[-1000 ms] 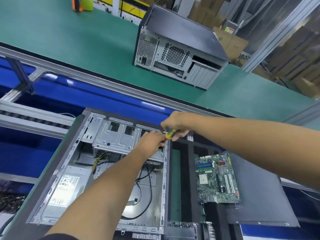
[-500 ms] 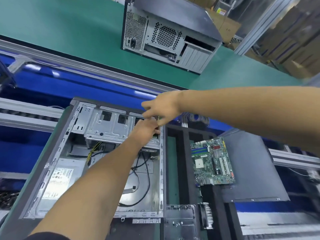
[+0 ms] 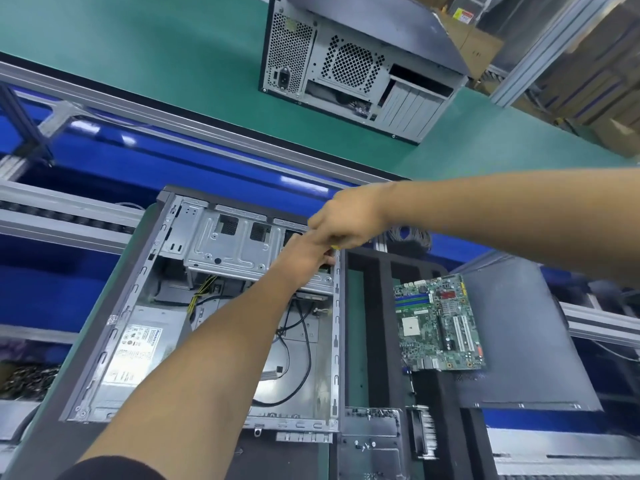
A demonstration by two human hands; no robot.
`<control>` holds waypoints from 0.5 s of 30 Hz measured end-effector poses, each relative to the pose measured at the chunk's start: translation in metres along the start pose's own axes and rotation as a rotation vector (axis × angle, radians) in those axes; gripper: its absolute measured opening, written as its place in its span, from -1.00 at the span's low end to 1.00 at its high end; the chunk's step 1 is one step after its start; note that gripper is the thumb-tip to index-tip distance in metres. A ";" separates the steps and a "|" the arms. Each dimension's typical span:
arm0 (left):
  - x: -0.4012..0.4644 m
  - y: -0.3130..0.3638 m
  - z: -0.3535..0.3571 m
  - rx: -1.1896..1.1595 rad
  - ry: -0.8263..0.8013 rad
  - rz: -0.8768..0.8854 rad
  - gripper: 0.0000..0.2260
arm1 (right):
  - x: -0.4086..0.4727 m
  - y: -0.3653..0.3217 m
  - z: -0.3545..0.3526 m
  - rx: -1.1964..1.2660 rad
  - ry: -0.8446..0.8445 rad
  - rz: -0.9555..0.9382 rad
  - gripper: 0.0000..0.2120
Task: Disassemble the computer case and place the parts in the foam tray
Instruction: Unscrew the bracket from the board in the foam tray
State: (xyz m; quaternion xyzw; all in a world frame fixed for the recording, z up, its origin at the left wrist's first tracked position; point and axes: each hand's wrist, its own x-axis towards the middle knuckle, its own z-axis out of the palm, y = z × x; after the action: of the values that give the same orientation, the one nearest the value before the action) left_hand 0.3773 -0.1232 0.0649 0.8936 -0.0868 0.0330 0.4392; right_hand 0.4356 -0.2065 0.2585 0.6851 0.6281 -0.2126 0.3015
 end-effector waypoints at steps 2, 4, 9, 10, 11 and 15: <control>-0.003 -0.002 -0.002 0.049 -0.043 0.026 -0.84 | -0.005 0.009 0.000 -0.194 -0.094 -0.116 -0.78; -0.003 -0.007 -0.002 0.149 -0.037 0.106 -0.86 | -0.010 0.014 0.002 -0.153 -0.047 -0.058 -0.72; 0.002 -0.007 0.000 0.308 -0.063 0.166 -0.91 | -0.018 -0.002 0.011 0.598 0.273 0.443 -0.86; 0.002 -0.007 0.000 0.307 -0.049 0.176 -0.91 | -0.018 -0.003 0.015 0.744 0.276 0.589 -0.90; 0.002 -0.007 -0.002 0.303 -0.044 0.188 -0.92 | -0.017 -0.005 0.017 0.895 0.271 0.733 -0.90; 0.001 -0.006 -0.002 0.325 -0.067 0.185 -0.94 | -0.014 -0.009 0.012 0.850 0.123 0.917 -0.74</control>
State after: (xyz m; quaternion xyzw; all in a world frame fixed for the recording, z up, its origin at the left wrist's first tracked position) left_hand 0.3796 -0.1181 0.0617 0.9416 -0.1765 0.0571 0.2809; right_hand 0.4258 -0.2246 0.2575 0.9559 0.1472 -0.2528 0.0267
